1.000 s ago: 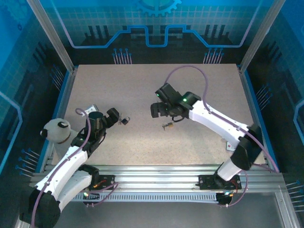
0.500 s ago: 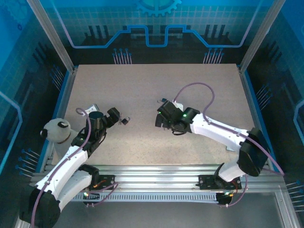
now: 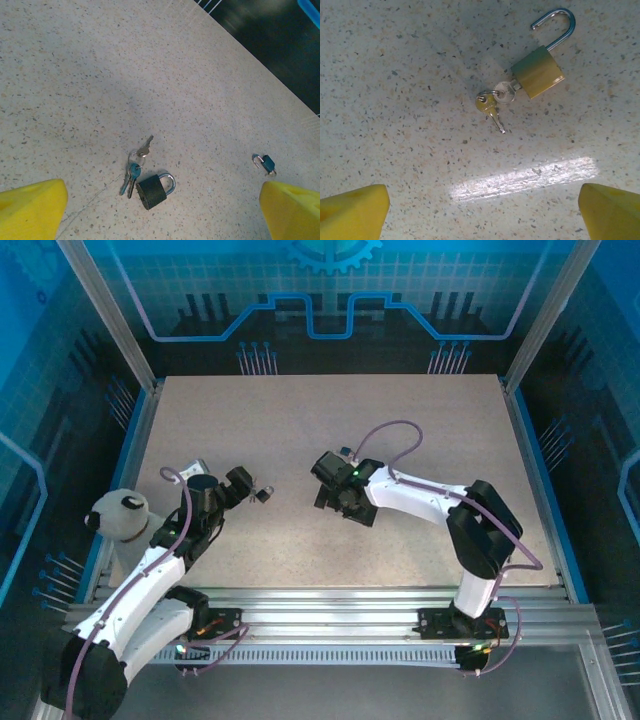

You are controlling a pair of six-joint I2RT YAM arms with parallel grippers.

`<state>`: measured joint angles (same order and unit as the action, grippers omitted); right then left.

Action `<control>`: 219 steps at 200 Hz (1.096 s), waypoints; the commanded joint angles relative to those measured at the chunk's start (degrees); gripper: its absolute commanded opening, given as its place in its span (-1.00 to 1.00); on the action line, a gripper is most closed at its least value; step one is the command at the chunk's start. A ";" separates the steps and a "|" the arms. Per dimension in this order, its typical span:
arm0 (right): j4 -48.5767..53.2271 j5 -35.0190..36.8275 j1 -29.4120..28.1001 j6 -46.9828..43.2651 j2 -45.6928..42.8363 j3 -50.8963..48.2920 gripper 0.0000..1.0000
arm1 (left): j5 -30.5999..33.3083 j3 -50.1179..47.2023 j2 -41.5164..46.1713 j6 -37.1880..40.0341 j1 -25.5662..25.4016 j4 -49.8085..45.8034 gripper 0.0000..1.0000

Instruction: Lock with the key

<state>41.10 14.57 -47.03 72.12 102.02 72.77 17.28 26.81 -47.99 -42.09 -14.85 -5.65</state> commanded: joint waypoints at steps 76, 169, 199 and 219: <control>-2.76 -2.95 5.92 3.70 5.71 1.98 0.78 | -0.82 -0.88 -0.84 -0.28 -0.44 1.74 0.98; -4.77 -4.06 9.07 1.86 7.80 2.28 0.55 | -0.89 -0.87 -1.05 -0.10 -0.44 2.00 0.98; -4.77 -3.99 9.46 1.63 8.28 2.37 0.52 | -0.97 -0.88 -1.07 -0.06 -0.44 2.10 0.98; -5.06 -4.51 9.89 1.15 8.89 2.59 0.42 | -0.95 -0.88 -1.13 -0.04 -0.41 2.14 0.98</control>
<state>35.86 10.33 -38.06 73.56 109.40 73.65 17.08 26.81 -48.82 -42.06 -14.85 -4.60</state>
